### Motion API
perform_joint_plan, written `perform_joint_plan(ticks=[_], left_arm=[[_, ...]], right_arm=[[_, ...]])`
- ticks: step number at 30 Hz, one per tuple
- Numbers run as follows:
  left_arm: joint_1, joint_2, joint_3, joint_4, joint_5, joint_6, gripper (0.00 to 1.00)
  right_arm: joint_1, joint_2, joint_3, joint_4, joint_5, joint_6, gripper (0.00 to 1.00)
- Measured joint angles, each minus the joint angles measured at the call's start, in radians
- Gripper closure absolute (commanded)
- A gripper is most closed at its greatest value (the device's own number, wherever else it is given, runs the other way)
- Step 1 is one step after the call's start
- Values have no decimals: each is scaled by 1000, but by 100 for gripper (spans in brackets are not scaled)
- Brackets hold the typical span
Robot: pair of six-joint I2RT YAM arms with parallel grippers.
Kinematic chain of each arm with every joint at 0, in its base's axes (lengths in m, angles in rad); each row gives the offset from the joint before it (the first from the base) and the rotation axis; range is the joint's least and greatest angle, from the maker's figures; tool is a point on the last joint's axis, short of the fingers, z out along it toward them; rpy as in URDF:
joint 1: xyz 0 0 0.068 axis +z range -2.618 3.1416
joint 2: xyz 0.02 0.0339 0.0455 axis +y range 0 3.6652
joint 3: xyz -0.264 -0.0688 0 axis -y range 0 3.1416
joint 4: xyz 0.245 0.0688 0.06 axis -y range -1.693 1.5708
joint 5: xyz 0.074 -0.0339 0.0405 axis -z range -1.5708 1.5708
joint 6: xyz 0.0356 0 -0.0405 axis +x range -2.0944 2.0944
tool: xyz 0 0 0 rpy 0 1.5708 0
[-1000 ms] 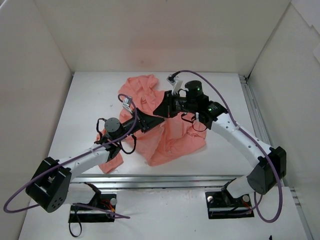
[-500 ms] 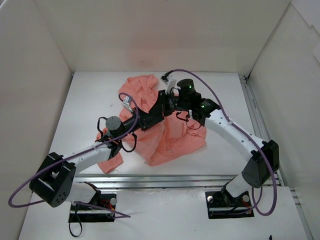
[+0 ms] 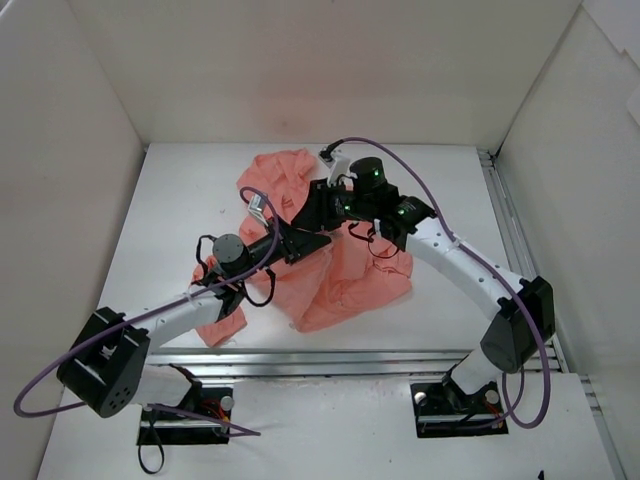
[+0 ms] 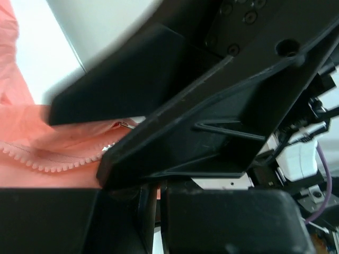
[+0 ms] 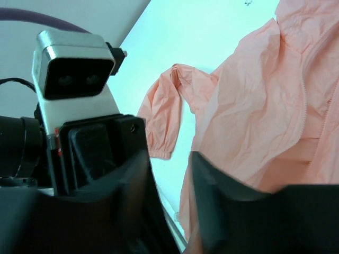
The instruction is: Zip up the jacket
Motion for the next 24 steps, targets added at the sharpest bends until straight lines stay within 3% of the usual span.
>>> perform_joint_plan(ticks=[4,10,18,24], left_arm=[[-15,-25,0,8,0,7,100],[-15,-38,0,31,-11,14,100],[-15,-40,-19,45,-40,42,100],[-7,-46,-29,47,-66,87,100]], right_arm=[[-2,0,5,6,10,6,50],[-47,-30,5,-11,53,32,45],[-154,-312,-83,-25,169,165,49],[-181,-462,-211,-16,159,336,51]])
